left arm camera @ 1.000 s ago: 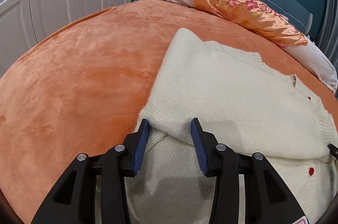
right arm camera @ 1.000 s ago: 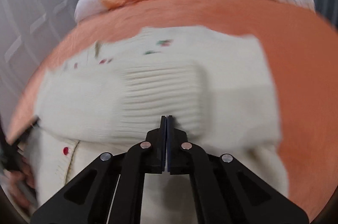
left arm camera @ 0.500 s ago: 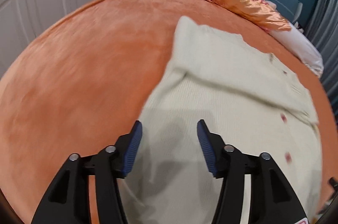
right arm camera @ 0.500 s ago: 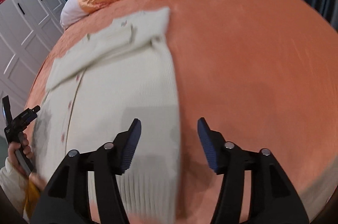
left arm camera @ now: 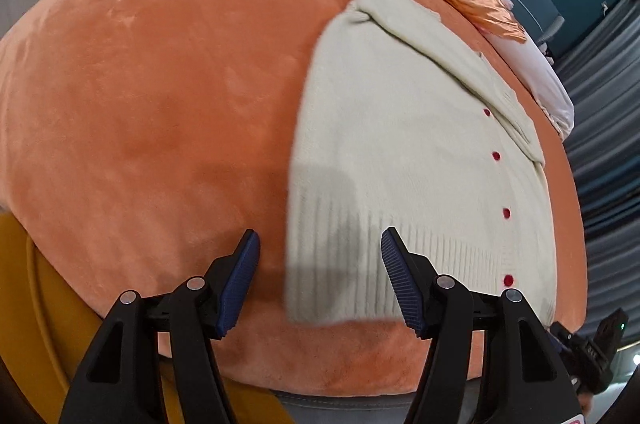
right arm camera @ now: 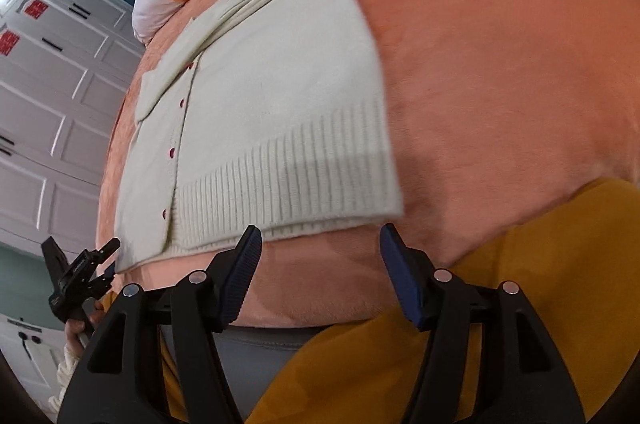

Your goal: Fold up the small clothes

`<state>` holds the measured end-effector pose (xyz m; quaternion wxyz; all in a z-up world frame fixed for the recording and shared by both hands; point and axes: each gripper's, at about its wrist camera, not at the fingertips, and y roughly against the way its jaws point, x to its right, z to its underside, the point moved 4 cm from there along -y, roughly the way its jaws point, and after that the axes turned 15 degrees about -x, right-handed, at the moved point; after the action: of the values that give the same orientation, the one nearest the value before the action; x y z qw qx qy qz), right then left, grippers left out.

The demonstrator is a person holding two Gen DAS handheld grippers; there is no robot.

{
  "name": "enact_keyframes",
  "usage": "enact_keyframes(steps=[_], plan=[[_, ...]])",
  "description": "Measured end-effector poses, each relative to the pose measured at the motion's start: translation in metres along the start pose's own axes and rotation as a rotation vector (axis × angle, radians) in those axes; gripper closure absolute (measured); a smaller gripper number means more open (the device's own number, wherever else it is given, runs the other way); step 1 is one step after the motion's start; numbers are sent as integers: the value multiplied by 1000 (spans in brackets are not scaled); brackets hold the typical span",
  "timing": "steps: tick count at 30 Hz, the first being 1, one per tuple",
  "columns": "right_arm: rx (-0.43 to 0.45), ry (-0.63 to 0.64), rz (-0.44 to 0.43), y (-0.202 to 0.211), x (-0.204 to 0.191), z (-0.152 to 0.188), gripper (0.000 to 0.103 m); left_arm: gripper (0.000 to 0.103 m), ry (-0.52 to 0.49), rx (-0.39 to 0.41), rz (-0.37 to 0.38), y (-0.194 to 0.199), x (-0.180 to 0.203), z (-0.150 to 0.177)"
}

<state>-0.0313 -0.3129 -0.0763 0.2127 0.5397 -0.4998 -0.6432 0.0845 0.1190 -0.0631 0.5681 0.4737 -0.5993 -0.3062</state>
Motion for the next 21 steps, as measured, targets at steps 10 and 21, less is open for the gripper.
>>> enact_keyframes(steps=[10,21], plan=[[55,-29,-61,-5,-2,-7,46,60,-20,-7,32,-4,8,-5],[166,62,-10,17,-27,-6,96,95,-116,37,32,26,37,-9]])
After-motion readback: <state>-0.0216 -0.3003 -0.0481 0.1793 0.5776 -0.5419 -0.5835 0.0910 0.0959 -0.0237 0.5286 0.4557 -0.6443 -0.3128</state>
